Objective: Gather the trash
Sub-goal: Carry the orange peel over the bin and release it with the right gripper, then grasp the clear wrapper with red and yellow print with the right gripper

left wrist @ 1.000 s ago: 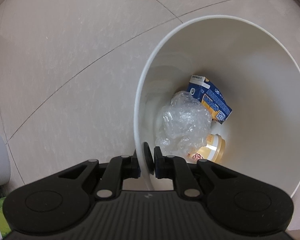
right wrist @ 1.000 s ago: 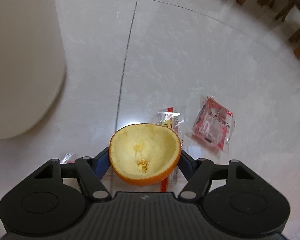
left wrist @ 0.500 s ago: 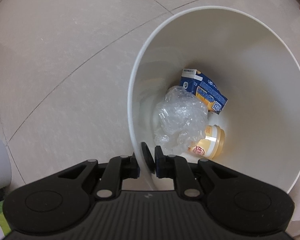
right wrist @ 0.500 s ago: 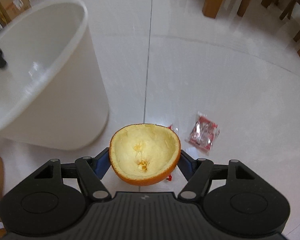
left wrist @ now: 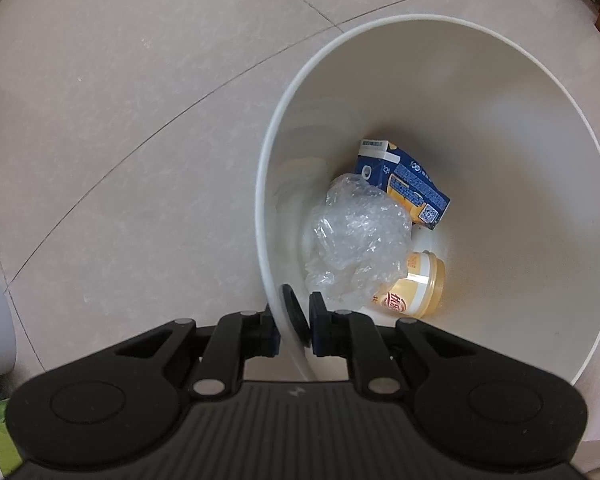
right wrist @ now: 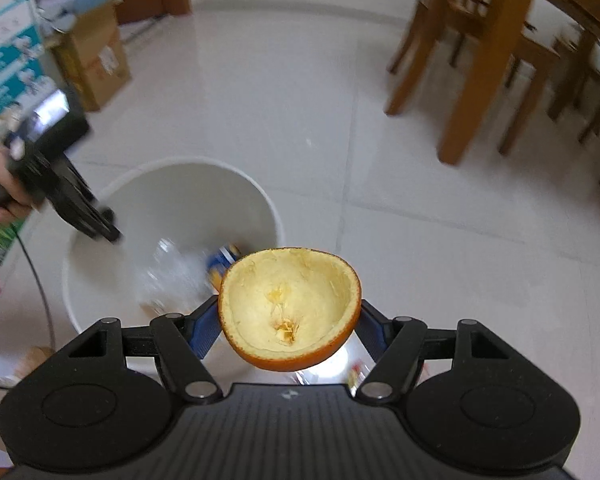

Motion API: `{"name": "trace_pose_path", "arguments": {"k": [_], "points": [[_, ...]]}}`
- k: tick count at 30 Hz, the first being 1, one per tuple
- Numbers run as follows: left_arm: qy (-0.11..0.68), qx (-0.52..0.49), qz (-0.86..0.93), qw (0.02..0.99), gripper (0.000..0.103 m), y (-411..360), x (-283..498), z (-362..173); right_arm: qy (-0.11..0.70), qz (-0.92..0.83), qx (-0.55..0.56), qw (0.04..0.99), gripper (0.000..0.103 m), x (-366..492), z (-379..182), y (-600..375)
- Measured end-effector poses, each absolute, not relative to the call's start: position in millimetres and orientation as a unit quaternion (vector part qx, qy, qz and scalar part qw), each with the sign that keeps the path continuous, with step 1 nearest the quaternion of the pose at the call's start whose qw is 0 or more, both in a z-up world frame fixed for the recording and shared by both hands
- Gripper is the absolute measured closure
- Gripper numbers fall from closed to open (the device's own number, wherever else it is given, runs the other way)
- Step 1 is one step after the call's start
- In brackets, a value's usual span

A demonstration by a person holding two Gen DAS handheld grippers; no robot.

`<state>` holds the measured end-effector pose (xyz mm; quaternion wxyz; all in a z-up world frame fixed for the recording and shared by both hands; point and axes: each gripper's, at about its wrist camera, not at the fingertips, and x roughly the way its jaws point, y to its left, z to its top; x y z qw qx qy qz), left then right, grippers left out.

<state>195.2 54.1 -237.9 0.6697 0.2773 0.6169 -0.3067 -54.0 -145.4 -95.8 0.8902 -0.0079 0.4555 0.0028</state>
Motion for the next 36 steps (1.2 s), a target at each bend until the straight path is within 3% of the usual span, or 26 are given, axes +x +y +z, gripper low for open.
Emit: {"name": "trace_pose_path", "arguments": {"k": [10,12,14,23,28,36], "points": [[0.615,0.276,-0.316,0.668,0.091,54.0,196.7,-237.8,0.451,0.089,0.007,0.888,0.026,-20.0,-99.3,-99.6],[0.613,0.277,-0.317,0.668,0.091,54.0,196.4,-237.7,0.449,0.087,0.008,0.889,0.011,-19.8,-100.6,-97.4],[0.612,0.277,-0.318,0.669,0.091,54.3,196.2,-237.2,0.442,0.084,0.013,0.893,0.007,-21.3,-102.2,-100.8],[0.611,0.277,-0.318,0.670,0.091,54.9,194.8,-235.4,0.439,0.009,0.011,0.898,0.007,-50.1,-115.7,-136.1],[0.609,0.276,-0.318,0.672,0.091,56.3,193.5,-235.1,0.437,-0.052,0.006,0.898,0.006,-87.4,-152.0,-168.6],[0.606,0.276,-0.315,0.677,0.091,57.3,191.6,-234.9,0.489,-0.109,0.059,0.863,0.006,-124.4,-257.5,-213.1]]}}
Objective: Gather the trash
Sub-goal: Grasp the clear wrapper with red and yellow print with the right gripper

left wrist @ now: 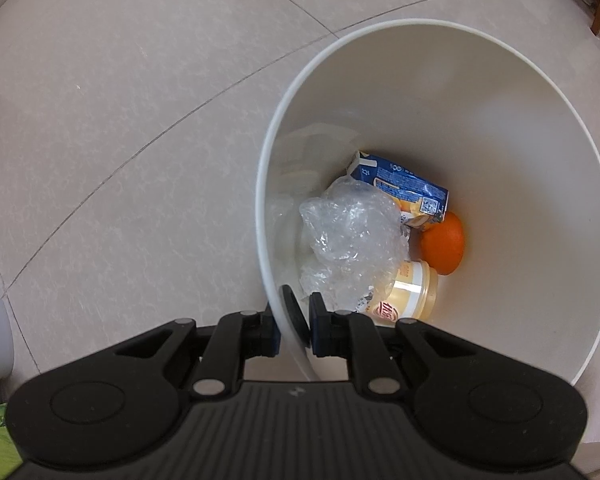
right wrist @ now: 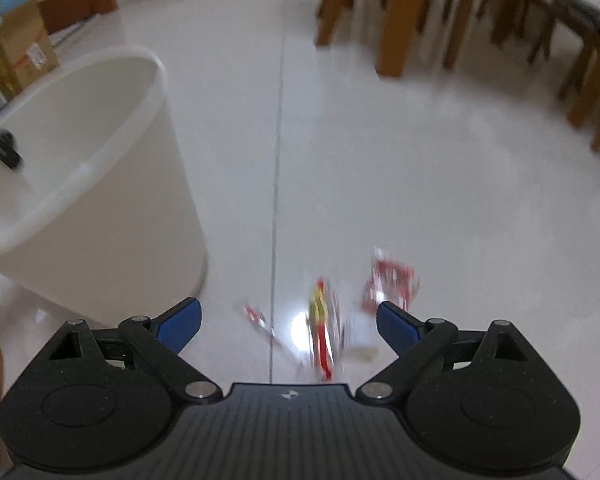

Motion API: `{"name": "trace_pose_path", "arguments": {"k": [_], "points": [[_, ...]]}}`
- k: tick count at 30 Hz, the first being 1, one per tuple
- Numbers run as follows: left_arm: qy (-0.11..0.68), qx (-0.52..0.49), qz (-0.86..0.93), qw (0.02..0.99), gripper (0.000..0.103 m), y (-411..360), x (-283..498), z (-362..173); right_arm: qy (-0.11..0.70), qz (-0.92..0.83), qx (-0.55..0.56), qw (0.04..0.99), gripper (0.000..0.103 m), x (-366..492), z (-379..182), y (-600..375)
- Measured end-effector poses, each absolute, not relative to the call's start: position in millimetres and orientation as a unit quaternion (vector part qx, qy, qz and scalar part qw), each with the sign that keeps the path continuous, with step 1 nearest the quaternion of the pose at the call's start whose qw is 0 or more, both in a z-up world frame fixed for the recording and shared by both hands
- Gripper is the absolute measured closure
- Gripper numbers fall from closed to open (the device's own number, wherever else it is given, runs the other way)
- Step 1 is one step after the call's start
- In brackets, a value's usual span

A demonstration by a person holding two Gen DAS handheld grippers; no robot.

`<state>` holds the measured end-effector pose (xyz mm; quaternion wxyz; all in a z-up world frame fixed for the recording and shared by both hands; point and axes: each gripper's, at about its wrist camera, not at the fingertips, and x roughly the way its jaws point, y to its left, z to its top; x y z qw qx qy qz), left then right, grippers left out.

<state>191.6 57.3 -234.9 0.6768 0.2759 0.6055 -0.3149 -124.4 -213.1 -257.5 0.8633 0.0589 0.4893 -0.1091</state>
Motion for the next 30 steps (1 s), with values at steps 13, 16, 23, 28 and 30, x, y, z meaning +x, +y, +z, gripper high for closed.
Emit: {"name": "trace_pose_path", "arguments": {"k": [13,16,23,28,30], "points": [[0.605,0.268,-0.312,0.682,0.091,60.6,192.5,-232.9,0.541,-0.107,0.089,0.830,0.007,-107.3,-365.1,-221.8],[0.607,0.272,-0.313,0.678,0.091,60.6,191.4,-234.4,0.551,-0.119,0.097,0.820,0.007,-99.1,-386.3,-229.3],[0.608,0.278,-0.313,0.675,0.091,58.8,189.2,-238.1,0.575,-0.120,0.100,0.803,0.007,-82.3,-421.5,-235.6],[0.610,0.283,-0.312,0.672,0.092,57.0,187.1,-243.6,0.569,-0.121,0.083,0.809,0.007,-70.0,-427.8,-231.7],[0.610,0.282,-0.312,0.671,0.092,56.9,186.6,-244.9,0.568,-0.125,0.080,0.810,0.008,-65.9,-428.9,-232.0]]}}
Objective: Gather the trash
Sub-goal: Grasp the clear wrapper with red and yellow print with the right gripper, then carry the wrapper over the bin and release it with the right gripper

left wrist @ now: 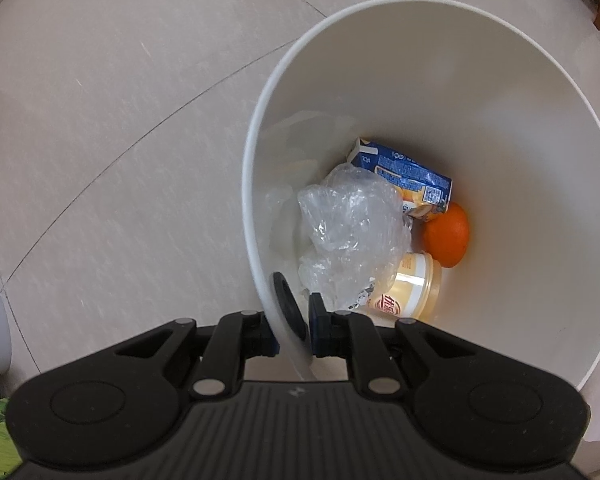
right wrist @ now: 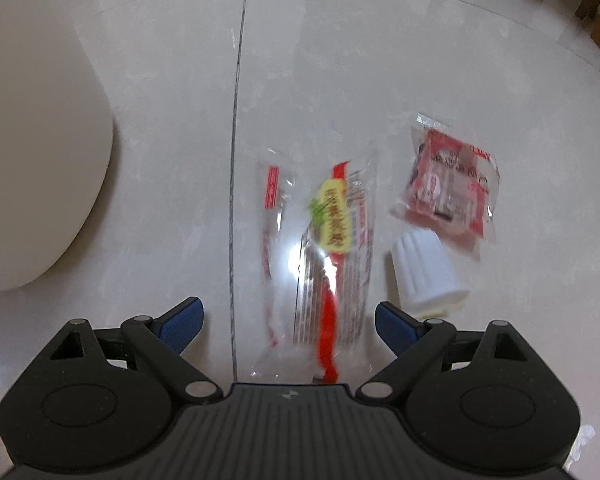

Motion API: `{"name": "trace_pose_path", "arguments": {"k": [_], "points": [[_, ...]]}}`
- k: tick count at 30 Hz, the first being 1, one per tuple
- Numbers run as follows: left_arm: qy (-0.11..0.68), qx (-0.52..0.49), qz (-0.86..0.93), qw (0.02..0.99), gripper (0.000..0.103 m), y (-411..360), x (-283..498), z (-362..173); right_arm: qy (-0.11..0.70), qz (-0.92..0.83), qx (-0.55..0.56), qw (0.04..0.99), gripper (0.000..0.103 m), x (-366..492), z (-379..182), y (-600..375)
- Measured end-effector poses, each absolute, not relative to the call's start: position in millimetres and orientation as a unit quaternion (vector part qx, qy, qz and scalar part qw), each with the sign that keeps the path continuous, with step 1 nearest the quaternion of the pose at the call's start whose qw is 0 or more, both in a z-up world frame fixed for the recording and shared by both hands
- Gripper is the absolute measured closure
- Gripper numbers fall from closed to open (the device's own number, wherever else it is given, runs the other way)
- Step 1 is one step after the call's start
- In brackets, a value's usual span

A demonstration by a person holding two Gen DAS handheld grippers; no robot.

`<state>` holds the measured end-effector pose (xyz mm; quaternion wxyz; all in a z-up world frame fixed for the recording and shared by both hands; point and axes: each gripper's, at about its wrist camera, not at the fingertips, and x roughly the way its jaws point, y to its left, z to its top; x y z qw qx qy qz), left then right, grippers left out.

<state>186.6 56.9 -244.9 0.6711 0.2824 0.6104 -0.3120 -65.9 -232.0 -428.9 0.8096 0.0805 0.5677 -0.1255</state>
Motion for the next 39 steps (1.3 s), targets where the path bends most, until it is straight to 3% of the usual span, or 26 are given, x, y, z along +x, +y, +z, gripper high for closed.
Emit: {"name": "trace_pose_path", "arguments": {"k": [7,11,15,24,39], "points": [[0.612,0.281,-0.313,0.670,0.092,56.9,187.0,-244.0,0.567,-0.149,0.079,0.806,0.026,-55.7,-430.5,-239.7],[0.616,0.275,-0.313,0.668,0.092,60.6,189.0,-243.8,0.572,-0.158,0.078,0.801,0.049,-58.8,-424.0,-240.1],[0.618,0.275,-0.314,0.667,0.092,63.1,189.3,-243.9,0.576,-0.161,0.072,0.798,0.065,-62.6,-411.1,-240.9],[0.622,0.275,-0.310,0.665,0.092,64.1,189.4,-243.5,0.558,-0.146,0.060,0.815,0.070,-67.2,-340.7,-238.7],[0.646,0.246,-0.288,0.663,0.094,66.1,196.8,-244.4,0.458,-0.089,0.020,0.884,0.070,-73.0,-129.4,-196.4]]}}
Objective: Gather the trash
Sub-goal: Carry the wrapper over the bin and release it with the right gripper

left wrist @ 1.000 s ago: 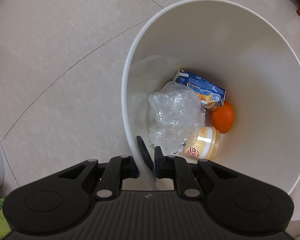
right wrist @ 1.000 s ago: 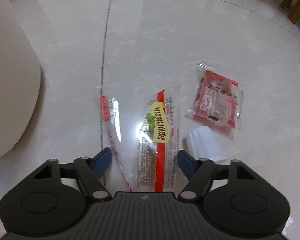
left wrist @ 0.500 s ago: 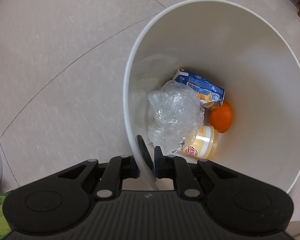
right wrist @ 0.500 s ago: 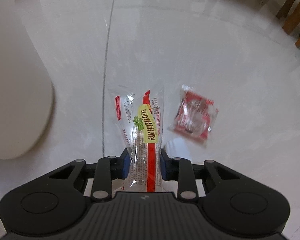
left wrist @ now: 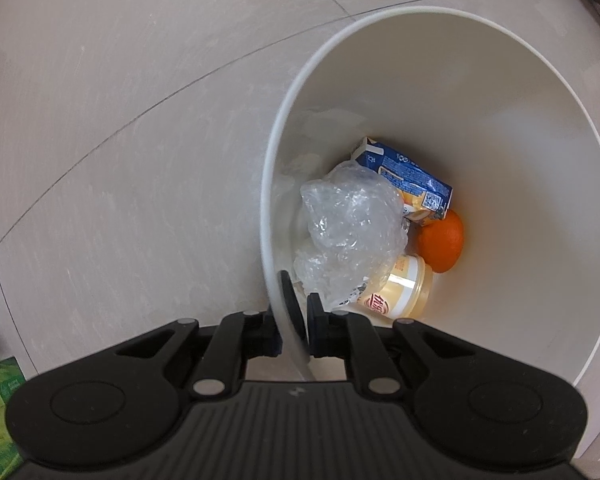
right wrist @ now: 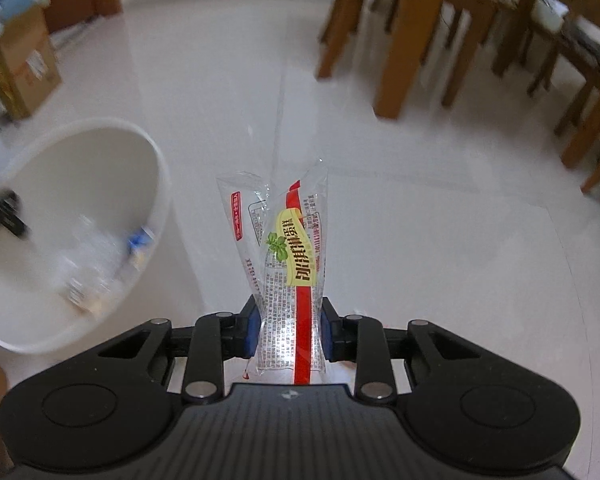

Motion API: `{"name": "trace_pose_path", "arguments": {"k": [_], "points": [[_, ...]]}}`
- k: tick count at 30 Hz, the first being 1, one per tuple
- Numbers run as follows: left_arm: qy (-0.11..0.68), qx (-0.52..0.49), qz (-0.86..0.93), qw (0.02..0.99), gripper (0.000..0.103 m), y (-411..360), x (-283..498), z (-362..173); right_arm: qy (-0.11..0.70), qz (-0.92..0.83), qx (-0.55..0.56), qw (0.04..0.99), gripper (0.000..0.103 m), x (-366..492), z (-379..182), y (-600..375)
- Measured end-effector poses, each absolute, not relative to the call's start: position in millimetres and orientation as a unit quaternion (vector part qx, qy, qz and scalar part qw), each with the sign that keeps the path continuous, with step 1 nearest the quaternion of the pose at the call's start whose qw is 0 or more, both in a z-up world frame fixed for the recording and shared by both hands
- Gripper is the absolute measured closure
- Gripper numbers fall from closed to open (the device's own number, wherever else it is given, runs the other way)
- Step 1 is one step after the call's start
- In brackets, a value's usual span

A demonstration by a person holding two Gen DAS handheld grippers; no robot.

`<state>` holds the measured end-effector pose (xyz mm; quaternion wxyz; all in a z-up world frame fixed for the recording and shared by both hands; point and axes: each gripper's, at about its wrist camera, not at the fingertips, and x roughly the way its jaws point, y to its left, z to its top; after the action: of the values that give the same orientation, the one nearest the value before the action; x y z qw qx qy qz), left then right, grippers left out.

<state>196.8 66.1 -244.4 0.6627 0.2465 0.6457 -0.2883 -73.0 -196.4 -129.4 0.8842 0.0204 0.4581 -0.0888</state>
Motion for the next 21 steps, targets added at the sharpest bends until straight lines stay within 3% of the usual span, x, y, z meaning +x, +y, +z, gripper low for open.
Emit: {"name": "trace_pose_path", "arguments": {"k": [4,11,14,21], "points": [[0.650,0.240,-0.284,0.663,0.094,67.5,198.5,-241.9,0.444,-0.048,0.019,0.895,0.070,-60.1,-100.9,-170.1],[0.652,0.237,-0.277,0.665,0.095,68.3,200.1,-238.6,0.460,0.010,0.021,0.888,0.068,-19.2,-97.5,-119.3],[0.653,0.234,-0.275,0.666,0.095,67.9,201.6,-235.7,0.464,0.016,0.001,0.886,0.050,-13.6,-96.5,-100.0],[0.655,0.232,-0.272,0.666,0.095,67.5,202.5,-234.7,0.445,-0.015,0.012,0.895,0.039,-41.1,-87.9,-124.5]]}}
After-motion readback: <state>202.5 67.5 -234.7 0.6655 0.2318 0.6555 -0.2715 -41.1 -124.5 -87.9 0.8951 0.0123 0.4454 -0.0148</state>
